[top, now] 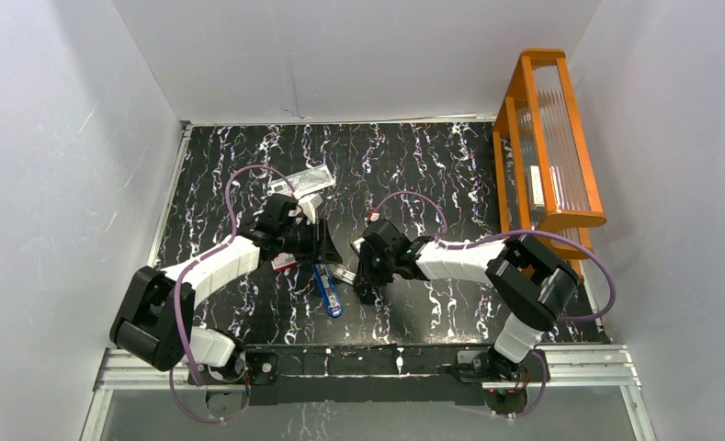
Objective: Load the staples into the stapler
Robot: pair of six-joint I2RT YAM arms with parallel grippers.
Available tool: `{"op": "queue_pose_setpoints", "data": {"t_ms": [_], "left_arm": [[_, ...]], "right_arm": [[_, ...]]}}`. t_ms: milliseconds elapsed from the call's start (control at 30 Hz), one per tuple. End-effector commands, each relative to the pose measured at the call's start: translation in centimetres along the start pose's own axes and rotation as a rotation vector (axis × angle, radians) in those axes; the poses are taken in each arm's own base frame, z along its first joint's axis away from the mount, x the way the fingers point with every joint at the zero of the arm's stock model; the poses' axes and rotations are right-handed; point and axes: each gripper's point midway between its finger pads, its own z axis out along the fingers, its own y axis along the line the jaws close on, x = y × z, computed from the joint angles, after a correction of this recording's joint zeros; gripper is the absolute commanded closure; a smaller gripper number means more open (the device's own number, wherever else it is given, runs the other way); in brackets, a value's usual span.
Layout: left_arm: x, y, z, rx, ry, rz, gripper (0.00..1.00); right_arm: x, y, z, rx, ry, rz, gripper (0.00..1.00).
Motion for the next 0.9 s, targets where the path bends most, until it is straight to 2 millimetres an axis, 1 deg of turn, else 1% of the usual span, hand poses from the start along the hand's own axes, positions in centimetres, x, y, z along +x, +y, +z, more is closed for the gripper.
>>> {"op": "queue_pose_setpoints", "data": {"t_ms": [0,67,167,267,333,367,433,533,600,667,700,800,867], "left_arm": [[-0.2,-3.1,-0.1,0.094,0.02,0.096,0.58],[0.3,-3.5,0.2,0.102,0.038,0.11,0.58],[0.8,-3.0,0.5,0.069,0.049,0.096,0.56],[0.9,-3.1,0.4,0.077,0.055,0.089,0.54],[0.8,-3.9,0.2,0.109,0.06,0.094,0.53],[0.7,-4.4,0.0,0.128,0.06,0.096,0.53],[0.2,-5.0,-0.3,0.146,0.043,0.095,0.53],[-0.5,-4.9,-0.4,0.119,0.005,0.085,0.53],[-1.1,-4.1,-0.2,0.068,-0.027,0.052,0.52],[-1.4,-2.9,0.1,0.001,-0.058,-0.019,0.5],[-1.3,-2.5,0.2,-0.018,-0.063,-0.051,0.48],[-0.8,-2.1,0.8,-0.027,-0.044,-0.117,0.48],[-0.5,-2.1,1.1,-0.02,-0.029,-0.127,0.52]], "right_arm": [[0.2,-1.1,0.6,0.047,0.031,-0.012,0.7],[0.1,-1.0,0.6,0.044,0.033,-0.01,0.69],[0.0,-1.1,0.6,0.044,0.03,-0.012,0.69],[0.1,-0.9,0.0,0.013,0.019,-0.045,0.68],[0.3,-0.6,-1.0,-0.056,0.002,-0.117,0.64],[0.0,-0.2,-1.6,-0.098,-0.031,-0.159,0.61],[0.0,-0.5,-2.9,-0.133,-0.065,-0.218,0.58],[-0.4,-0.2,-4.6,-0.181,-0.096,-0.28,0.54],[-1.0,0.6,-5.2,-0.198,-0.106,-0.265,0.5],[-1.6,1.4,-5.1,-0.2,-0.106,-0.191,0.37],[-1.9,1.8,-5.0,-0.203,-0.104,-0.142,0.33],[-3.1,3.2,-4.4,-0.221,-0.114,-0.025,0.33],[-4.0,3.9,-4.3,-0.23,-0.139,0.009,0.37]]}}
